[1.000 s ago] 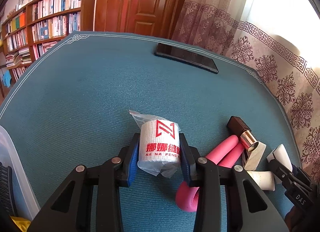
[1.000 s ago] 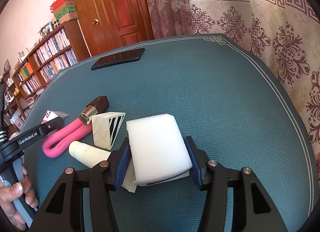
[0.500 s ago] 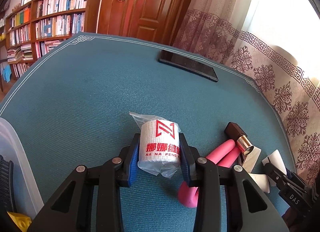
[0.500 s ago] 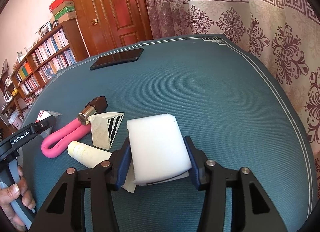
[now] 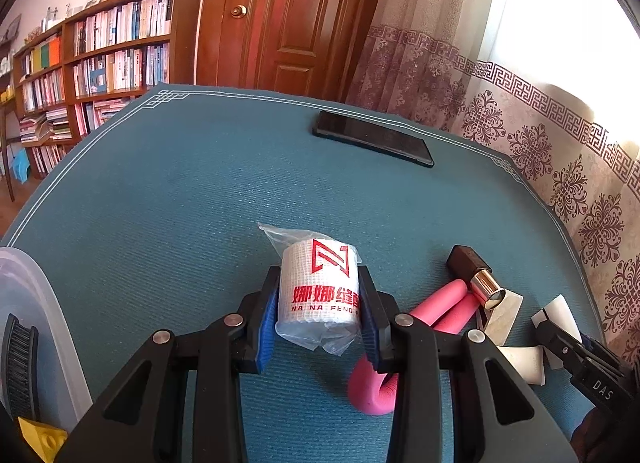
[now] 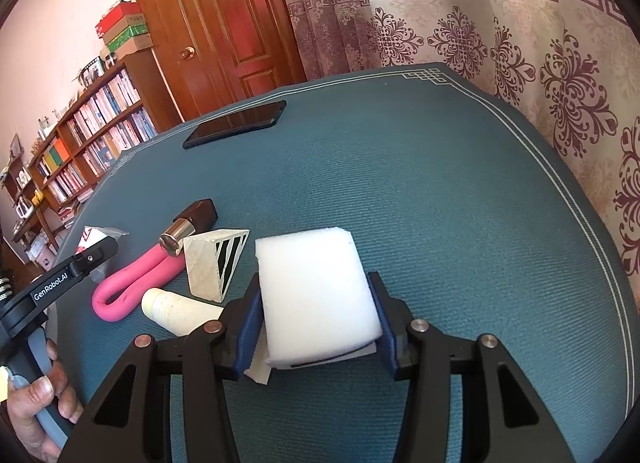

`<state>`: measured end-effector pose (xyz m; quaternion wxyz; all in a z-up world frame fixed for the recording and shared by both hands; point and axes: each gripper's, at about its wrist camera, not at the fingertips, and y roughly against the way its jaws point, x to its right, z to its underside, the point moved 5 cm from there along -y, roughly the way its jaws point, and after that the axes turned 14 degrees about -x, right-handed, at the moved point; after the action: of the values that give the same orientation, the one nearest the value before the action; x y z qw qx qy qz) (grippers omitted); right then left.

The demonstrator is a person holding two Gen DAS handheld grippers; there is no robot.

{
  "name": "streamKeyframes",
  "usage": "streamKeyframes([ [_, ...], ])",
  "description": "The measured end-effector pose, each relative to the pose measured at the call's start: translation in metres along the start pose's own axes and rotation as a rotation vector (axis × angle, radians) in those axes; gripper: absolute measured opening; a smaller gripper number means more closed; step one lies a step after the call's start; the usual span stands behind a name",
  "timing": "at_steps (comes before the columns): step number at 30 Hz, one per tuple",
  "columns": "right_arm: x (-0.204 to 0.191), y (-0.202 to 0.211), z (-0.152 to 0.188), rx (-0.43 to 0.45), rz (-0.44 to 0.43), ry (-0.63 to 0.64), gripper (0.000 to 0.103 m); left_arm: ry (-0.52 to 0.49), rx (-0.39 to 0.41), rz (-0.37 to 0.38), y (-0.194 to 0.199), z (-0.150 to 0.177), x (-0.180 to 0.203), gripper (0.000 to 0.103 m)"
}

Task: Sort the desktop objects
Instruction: 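Carry bandage roll in left tool while right tool carries foam block to bowl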

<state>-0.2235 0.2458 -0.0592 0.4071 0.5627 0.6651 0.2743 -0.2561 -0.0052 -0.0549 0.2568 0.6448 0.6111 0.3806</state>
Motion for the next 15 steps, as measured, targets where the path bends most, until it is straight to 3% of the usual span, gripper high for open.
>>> streamKeyframes([
  [5,0.001,0.001,0.0,-0.002,-0.001,-0.015,0.053,-0.03,0.069,-0.05,0.015,0.0,0.005,0.038],
  [8,-0.003,0.0,-0.002,-0.008,0.026,-0.006,0.053,-0.037,0.067,-0.057,0.026,0.006,0.007,0.038],
  [15,-0.011,0.001,0.0,-0.02,0.102,0.029,0.053,-0.033,0.095,-0.068,0.097,0.032,-0.024,0.038],
])
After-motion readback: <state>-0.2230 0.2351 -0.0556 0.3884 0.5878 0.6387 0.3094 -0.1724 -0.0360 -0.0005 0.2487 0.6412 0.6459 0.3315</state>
